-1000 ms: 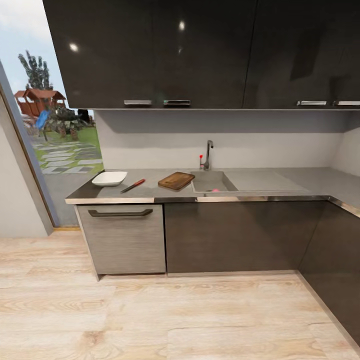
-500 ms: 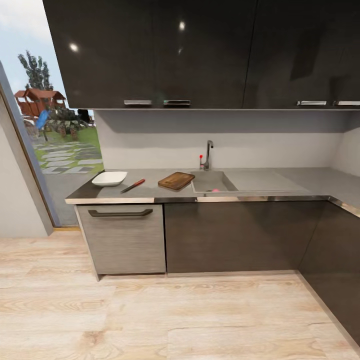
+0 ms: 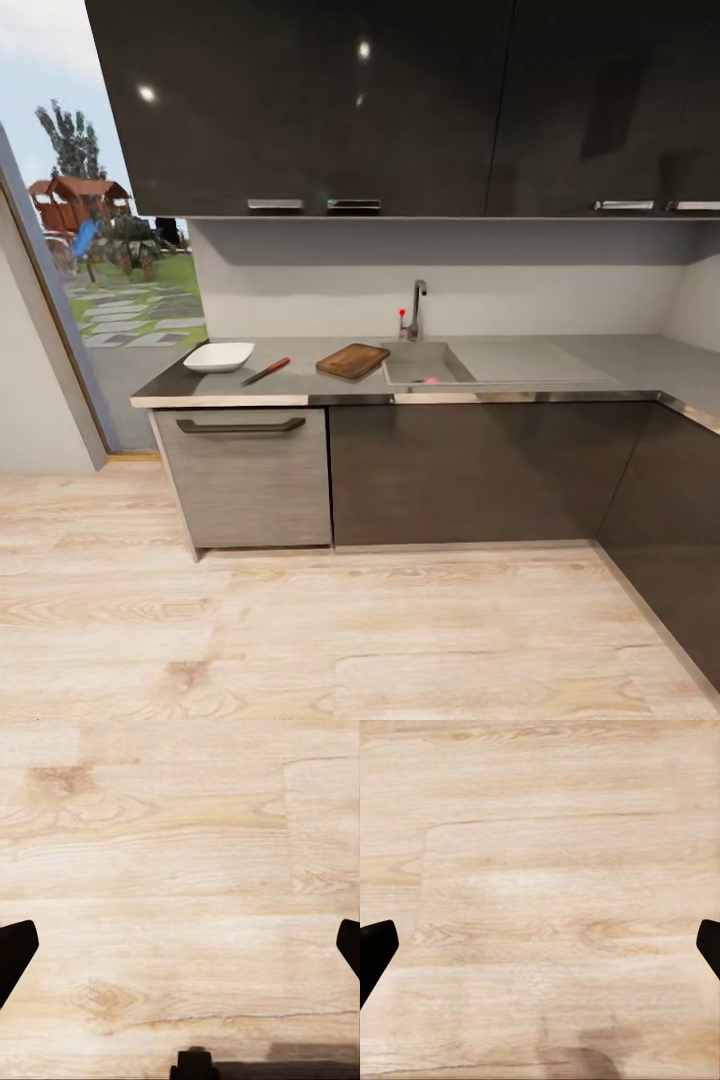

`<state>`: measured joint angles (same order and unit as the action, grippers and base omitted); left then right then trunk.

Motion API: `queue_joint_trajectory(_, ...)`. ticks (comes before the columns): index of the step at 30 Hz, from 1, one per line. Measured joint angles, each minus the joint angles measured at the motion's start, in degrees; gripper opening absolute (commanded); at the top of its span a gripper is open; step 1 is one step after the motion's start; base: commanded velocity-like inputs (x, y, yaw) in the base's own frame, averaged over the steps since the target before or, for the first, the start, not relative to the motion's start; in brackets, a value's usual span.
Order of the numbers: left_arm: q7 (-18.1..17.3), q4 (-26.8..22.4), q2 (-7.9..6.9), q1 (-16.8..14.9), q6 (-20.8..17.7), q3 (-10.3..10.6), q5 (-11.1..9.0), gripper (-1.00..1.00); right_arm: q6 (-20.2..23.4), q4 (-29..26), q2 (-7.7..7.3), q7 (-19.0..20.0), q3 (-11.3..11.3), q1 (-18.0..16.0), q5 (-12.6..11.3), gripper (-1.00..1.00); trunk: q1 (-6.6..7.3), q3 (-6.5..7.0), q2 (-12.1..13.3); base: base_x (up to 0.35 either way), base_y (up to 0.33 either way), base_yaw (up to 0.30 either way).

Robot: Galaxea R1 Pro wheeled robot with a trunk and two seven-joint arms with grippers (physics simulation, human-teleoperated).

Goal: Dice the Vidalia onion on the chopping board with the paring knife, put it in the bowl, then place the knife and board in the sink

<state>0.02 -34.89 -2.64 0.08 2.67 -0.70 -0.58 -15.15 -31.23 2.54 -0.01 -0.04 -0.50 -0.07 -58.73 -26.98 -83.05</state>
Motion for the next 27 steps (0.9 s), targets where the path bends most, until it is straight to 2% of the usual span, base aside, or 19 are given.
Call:
queue_joint_trajectory(8,-0.02,1.15,-0.35,0.0,0.12,-2.24,-0.29,1.0,0.03,0.6,-0.09,0.01,-0.19,0.0,0.0,1.0,0.02,-0.66,0.0,0.066,-0.005,0.0)
queue_joint_trajectory(27,-0.02,1.04,-0.46,0.0,0.13,-2.43,-0.3,1.0,0.04,0.53,-0.15,0.0,-0.2,0.0,0.0,1.0,0.03,-2.37,-0.01,0.281,-0.02,0.0)
